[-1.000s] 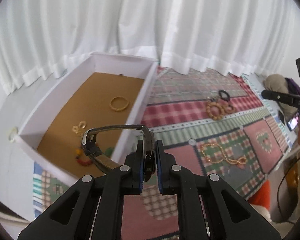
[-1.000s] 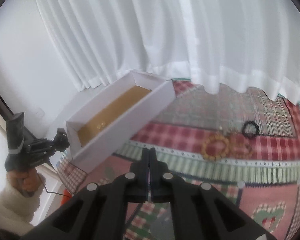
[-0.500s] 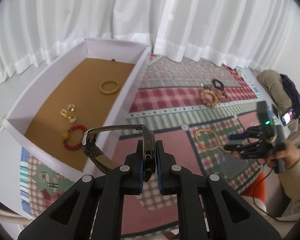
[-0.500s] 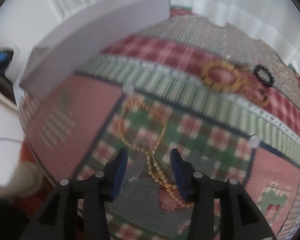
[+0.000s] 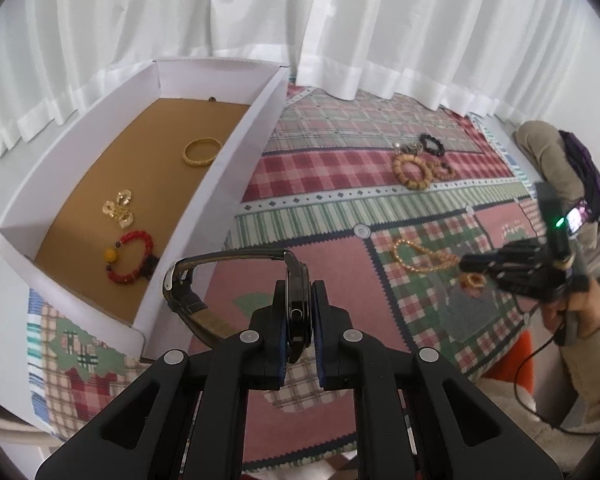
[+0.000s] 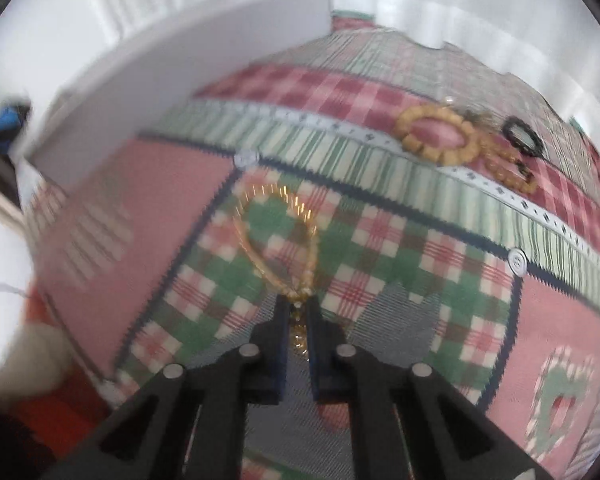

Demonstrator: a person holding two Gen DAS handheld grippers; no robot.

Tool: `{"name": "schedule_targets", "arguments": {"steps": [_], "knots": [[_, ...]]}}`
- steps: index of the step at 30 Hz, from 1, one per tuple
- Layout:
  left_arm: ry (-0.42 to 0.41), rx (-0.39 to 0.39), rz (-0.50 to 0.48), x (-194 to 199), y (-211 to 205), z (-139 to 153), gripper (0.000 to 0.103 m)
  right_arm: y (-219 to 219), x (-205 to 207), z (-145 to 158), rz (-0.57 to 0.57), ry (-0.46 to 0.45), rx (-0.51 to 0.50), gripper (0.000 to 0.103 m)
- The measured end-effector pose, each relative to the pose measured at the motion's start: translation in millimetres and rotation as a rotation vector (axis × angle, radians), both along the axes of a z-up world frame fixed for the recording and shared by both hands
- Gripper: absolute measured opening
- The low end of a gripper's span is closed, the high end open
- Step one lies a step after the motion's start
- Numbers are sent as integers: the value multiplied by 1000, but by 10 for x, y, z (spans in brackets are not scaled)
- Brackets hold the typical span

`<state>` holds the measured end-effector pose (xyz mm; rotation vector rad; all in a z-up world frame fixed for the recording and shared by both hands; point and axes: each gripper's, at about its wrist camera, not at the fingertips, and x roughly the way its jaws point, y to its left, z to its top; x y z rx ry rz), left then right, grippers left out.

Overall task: Organize jewelry
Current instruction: 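Carry the watch and gold chain into the white box and open both grippers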

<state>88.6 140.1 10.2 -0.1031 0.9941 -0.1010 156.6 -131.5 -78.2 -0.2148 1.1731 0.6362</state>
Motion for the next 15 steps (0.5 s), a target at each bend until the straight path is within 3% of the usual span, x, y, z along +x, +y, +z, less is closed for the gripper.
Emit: {"name": "schedule_targets", "arguments": {"steps": [7, 15], "knots": [[-3, 2, -2, -14, 25, 55, 9, -232, 19, 503, -83, 21, 187, 8], [-40, -42, 12, -2, 237, 371, 9, -12, 236, 1136, -65, -24, 315, 8]]}}
